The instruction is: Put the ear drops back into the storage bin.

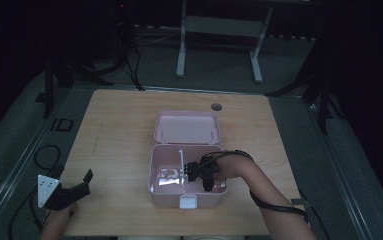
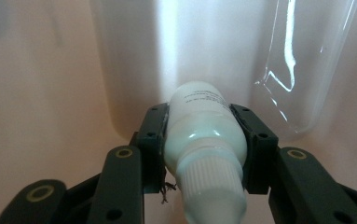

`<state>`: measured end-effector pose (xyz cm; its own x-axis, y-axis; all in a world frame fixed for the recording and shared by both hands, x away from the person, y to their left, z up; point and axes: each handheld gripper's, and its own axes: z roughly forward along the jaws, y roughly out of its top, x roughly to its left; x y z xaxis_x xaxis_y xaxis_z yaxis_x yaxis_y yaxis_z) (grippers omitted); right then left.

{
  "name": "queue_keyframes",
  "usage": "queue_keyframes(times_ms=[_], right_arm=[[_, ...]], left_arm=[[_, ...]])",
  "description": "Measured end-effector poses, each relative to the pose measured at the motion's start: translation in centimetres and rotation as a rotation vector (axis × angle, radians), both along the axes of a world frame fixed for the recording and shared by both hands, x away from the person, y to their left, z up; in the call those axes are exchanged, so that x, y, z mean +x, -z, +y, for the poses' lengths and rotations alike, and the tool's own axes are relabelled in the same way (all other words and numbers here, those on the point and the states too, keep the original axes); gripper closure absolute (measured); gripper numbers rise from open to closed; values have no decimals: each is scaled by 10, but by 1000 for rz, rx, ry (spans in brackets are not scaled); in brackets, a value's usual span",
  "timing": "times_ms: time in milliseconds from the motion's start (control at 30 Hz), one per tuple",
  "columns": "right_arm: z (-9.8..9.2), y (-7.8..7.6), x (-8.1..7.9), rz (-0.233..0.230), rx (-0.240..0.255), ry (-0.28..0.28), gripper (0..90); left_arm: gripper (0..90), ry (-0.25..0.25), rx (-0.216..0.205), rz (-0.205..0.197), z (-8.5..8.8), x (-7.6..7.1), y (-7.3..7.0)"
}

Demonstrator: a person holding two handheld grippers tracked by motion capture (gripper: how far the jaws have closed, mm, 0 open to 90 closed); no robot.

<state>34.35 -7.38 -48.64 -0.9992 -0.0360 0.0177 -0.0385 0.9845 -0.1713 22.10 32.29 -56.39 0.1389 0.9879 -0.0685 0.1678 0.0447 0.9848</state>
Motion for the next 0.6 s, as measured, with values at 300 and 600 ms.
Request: queue_keyframes(times_ms=[300, 600], right_arm=[[0, 0, 0, 13, 0, 13, 551], [-4, -16, -2, -4, 48, 2, 525]], left_arm=[[4, 0, 0, -1, 0, 0, 0], [4, 0, 1, 0, 0, 0, 0]])
